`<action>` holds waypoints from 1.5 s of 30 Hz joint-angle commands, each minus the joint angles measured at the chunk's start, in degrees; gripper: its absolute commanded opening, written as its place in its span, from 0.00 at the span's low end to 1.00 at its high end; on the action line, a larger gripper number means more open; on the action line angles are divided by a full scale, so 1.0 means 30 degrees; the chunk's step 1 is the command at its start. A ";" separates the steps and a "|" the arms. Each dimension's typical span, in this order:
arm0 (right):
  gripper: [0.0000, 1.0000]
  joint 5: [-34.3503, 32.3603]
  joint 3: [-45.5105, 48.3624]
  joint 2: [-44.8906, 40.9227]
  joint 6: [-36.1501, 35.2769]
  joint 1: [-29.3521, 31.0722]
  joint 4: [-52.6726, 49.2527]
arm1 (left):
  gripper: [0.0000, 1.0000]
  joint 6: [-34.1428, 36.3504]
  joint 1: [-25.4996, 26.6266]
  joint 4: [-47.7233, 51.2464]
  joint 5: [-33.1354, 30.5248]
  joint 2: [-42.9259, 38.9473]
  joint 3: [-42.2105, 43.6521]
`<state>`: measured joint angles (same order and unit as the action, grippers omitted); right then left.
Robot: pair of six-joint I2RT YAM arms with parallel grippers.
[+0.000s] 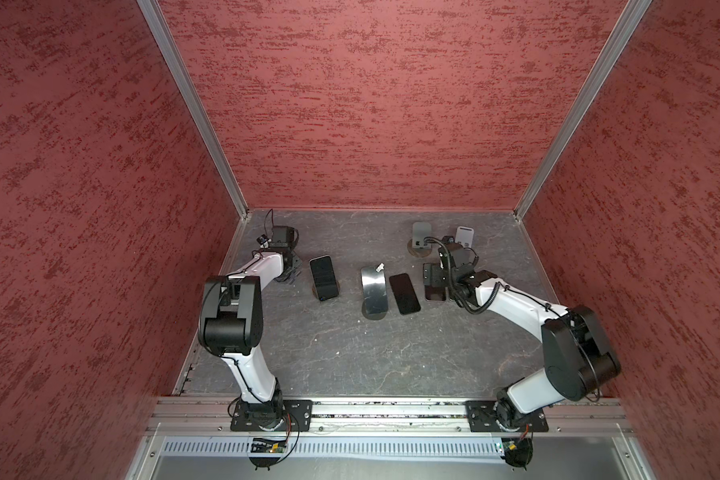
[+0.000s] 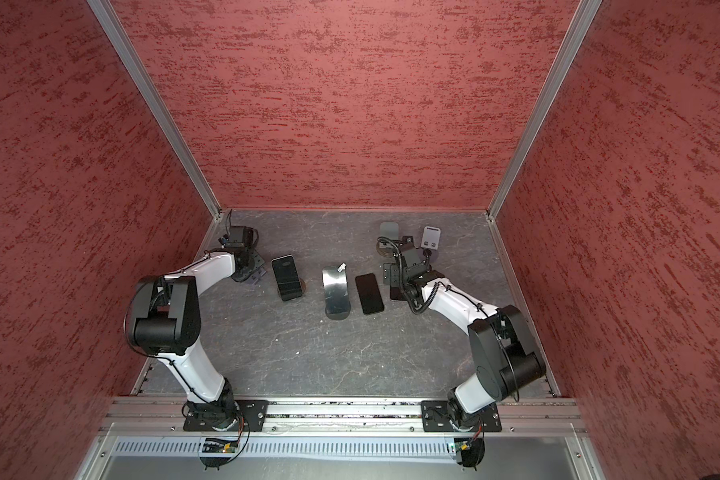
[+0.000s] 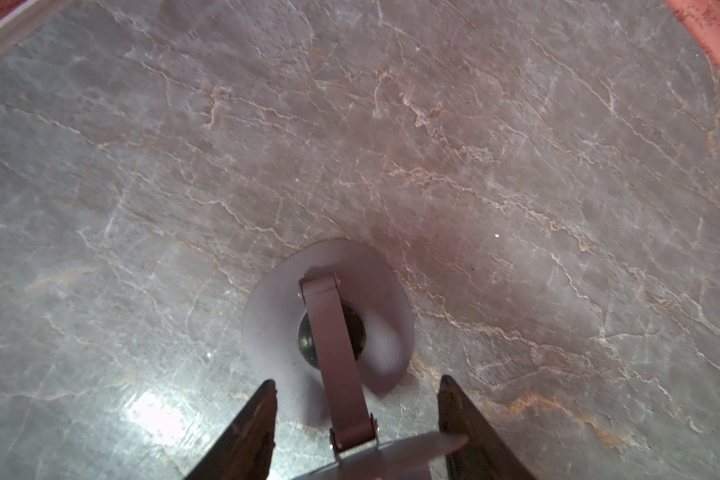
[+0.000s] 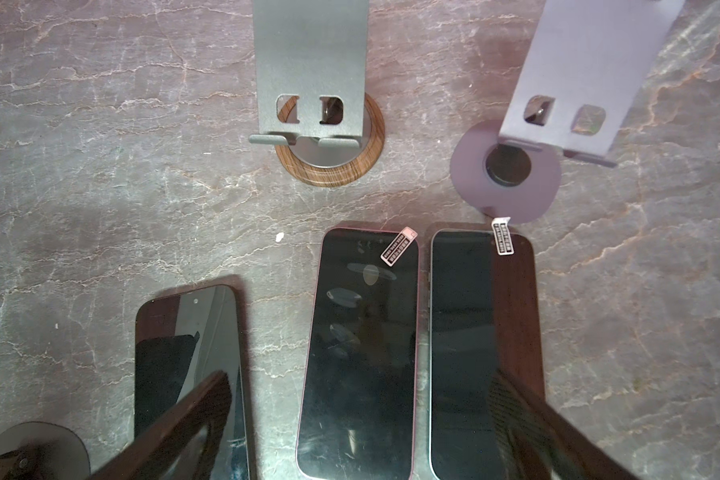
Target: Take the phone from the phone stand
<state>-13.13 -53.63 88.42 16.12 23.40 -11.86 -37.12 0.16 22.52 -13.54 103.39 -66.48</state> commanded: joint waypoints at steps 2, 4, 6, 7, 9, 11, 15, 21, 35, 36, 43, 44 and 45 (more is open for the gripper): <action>0.99 -0.0264 -0.0503 0.0045 0.0430 -0.0125 -0.0185 | 0.67 0.0125 -0.0091 -0.0161 0.0207 0.0647 -0.0366; 0.99 -0.0342 -0.0379 -0.0054 0.0514 -0.0135 -0.0179 | 0.74 0.0124 -0.0099 -0.0134 0.0221 0.0670 -0.0370; 0.99 -0.0371 -0.0234 -0.0202 0.0571 -0.0137 -0.0127 | 0.79 0.0131 -0.0086 -0.0127 0.0228 0.0650 -0.0341; 0.99 -0.0371 -0.0184 -0.0260 0.0602 -0.0124 -0.0146 | 0.82 0.0185 -0.0089 -0.0077 0.0210 0.0583 -0.0312; 0.99 -0.0313 -0.0107 -0.0395 0.0605 -0.0125 -0.0149 | 0.88 0.0223 -0.0097 -0.0021 0.0091 0.0433 -0.0299; 0.99 -0.0345 -0.0091 -0.0497 0.0631 -0.0124 -0.0261 | 0.92 0.0276 -0.0088 -0.0036 -0.0047 0.0131 -0.0196; 0.99 -0.0284 0.0105 -0.0730 0.0699 -0.0124 -0.0260 | 1.00 0.0535 -0.0084 0.0159 -0.0260 -0.0600 -0.0143; 0.99 -0.0194 0.0348 -0.0968 0.0742 -0.0124 -0.0282 | 1.00 0.0666 -0.0092 0.0296 -0.0354 -0.2225 0.0325; 0.99 0.0925 0.0621 -0.1566 0.0673 -0.0113 -0.0614 | 1.00 0.0899 0.0656 0.0801 -0.1213 -0.7931 0.4232; 0.99 0.1035 0.0619 -0.1634 0.0713 -0.0094 -0.0626 | 1.00 0.0927 0.0731 0.0824 -0.1196 -0.8379 0.4545; 0.99 0.1889 0.0419 -0.1624 0.0581 0.0017 -0.0840 | 1.00 0.1048 0.1651 0.1303 -0.0992 -1.2047 0.6562; 0.99 0.2019 0.0329 -0.1879 0.0520 0.0106 -0.0906 | 1.00 0.0953 0.1807 0.1232 -0.0739 -1.2718 0.6922; 0.99 0.2165 0.0284 -0.2162 0.0463 0.0193 -0.0951 | 1.00 0.0895 0.1978 0.1067 -0.0450 -1.3304 0.7298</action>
<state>-8.75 -52.31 84.66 17.56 23.49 -13.47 -34.98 5.04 25.63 -15.68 67.00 -46.37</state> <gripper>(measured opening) 0.988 0.996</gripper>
